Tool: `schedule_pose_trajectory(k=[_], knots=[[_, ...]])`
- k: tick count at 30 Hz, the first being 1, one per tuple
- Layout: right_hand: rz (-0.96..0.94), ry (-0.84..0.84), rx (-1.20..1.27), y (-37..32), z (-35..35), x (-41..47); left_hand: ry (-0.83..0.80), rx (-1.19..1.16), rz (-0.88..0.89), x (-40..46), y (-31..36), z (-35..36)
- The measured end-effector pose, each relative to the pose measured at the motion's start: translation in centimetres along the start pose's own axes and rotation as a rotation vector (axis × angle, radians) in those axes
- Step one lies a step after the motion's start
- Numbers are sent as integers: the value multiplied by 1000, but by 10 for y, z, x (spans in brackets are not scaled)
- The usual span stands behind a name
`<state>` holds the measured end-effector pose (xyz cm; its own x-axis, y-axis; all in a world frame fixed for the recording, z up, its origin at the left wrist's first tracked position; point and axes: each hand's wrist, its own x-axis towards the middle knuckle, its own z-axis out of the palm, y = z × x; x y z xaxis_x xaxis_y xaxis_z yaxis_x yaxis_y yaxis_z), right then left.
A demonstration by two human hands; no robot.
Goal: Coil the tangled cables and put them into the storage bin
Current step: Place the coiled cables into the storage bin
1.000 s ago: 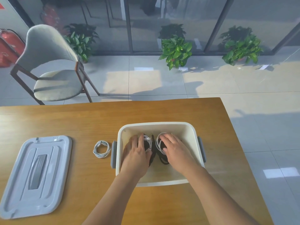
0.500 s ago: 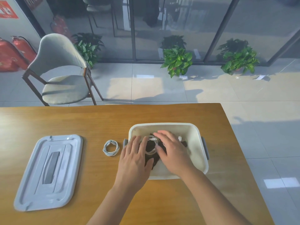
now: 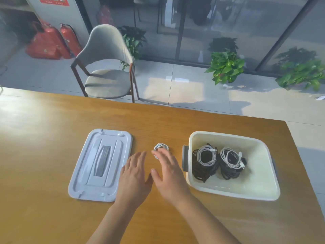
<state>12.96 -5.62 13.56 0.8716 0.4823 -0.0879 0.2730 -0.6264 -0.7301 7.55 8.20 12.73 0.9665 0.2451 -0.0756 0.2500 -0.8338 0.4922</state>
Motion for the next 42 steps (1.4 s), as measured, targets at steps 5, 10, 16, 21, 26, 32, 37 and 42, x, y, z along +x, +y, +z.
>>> schedule_pose_trajectory(k=[5,10,16,21,26,32,37,42], knots=[[226,99,-11,19,35,27,-67,-46,-40,24,-28,14],[382,116,-79,43,57,48,-125,-94,-39,60,-44,35],[340,177,-201,53,63,65,-127,-157,16,87,-50,58],[279,220,-170,50,65,72,-83,-237,20,87,-50,62],[236,182,-128,41,68,65,-79,-338,-29,76,-51,51],[67,170,-162,14,54,48,20,-475,-88,57,-40,15],[-41,266,-169,-9,22,35,119,-543,-41,41,-15,-14],[-35,296,-105,-4,-28,16,147,-558,64,34,30,-23]])
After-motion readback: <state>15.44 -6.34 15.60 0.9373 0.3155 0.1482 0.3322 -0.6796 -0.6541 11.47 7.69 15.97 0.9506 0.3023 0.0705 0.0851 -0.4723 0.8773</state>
